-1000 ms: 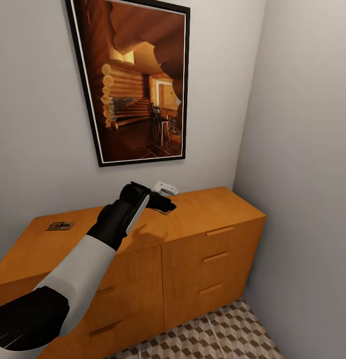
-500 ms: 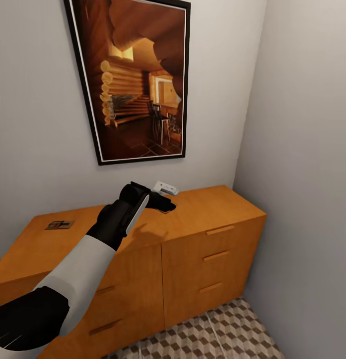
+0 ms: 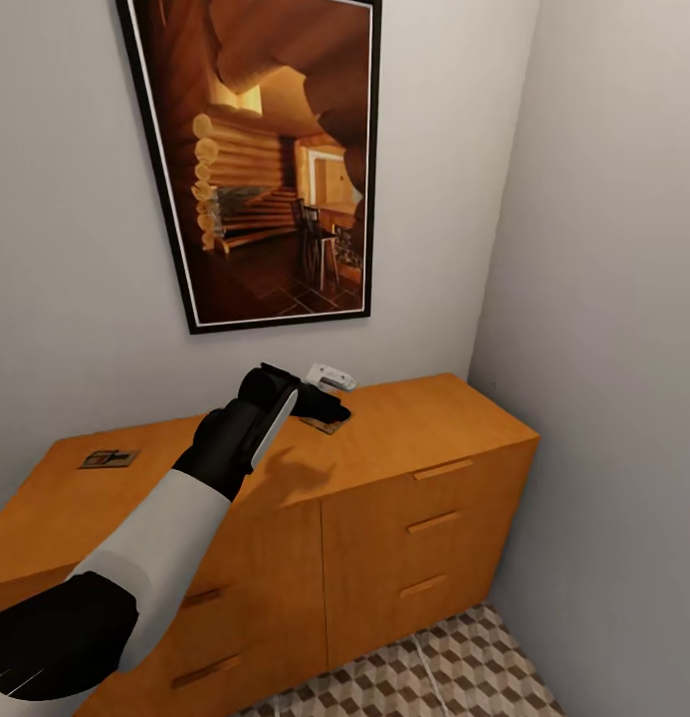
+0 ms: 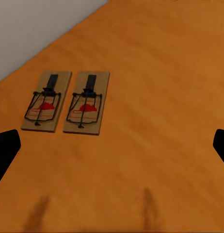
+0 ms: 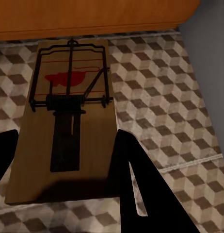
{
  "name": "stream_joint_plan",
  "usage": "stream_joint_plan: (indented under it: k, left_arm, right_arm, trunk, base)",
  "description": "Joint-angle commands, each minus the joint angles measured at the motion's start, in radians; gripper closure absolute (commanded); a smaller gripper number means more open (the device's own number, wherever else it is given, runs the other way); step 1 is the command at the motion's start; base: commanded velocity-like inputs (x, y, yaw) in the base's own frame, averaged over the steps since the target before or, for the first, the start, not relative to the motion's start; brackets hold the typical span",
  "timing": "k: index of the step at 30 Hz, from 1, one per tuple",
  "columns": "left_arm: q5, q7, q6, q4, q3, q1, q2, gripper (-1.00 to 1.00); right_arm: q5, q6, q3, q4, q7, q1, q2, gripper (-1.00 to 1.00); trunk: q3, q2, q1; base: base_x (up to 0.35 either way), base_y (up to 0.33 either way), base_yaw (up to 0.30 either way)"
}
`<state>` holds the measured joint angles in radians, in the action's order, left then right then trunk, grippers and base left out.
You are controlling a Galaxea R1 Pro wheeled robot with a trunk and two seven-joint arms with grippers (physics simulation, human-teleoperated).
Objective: Take the four mousetraps from the cabinet in the bathroom and place them on the bathroom floor. Make sure all four end up on the same floor surface, and ensure that at least two of them are either under or directly next to the same bathroom sink.
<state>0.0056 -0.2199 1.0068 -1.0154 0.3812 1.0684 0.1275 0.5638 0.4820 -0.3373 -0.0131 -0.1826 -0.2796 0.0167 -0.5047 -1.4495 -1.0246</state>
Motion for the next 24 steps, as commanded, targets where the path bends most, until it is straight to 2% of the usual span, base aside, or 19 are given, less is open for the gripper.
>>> stream_joint_plan:
  k: [1, 10, 24]
  left_arm:
    - [0.000, -0.001, 0.004, 0.002, 0.001, 0.001, 0.000, -1.00]
    - [0.001, -0.001, 0.004, 0.010, 0.021, 0.001, 0.001, -1.00]
    - [0.000, -0.002, 0.004, 0.031, 0.028, 0.001, 0.001, -1.00]
  right_arm:
    - [0.007, 0.003, -0.005, 0.001, -0.003, -0.001, 0.000, 1.00]
    - [0.007, 0.002, -0.005, 0.001, -0.003, -0.001, 0.000, 1.00]
    - [0.007, 0.003, -0.005, 0.001, -0.003, -0.001, 0.000, 1.00]
  trunk:
    - [-0.001, -0.001, 0.000]
    - [-0.001, -0.001, 0.000]
    - [-0.001, -0.001, 0.000]
  base:
    - [0.241, 0.000, 0.000]
    - [0.213, 0.000, 0.000]
    - [0.022, 0.000, 0.000]
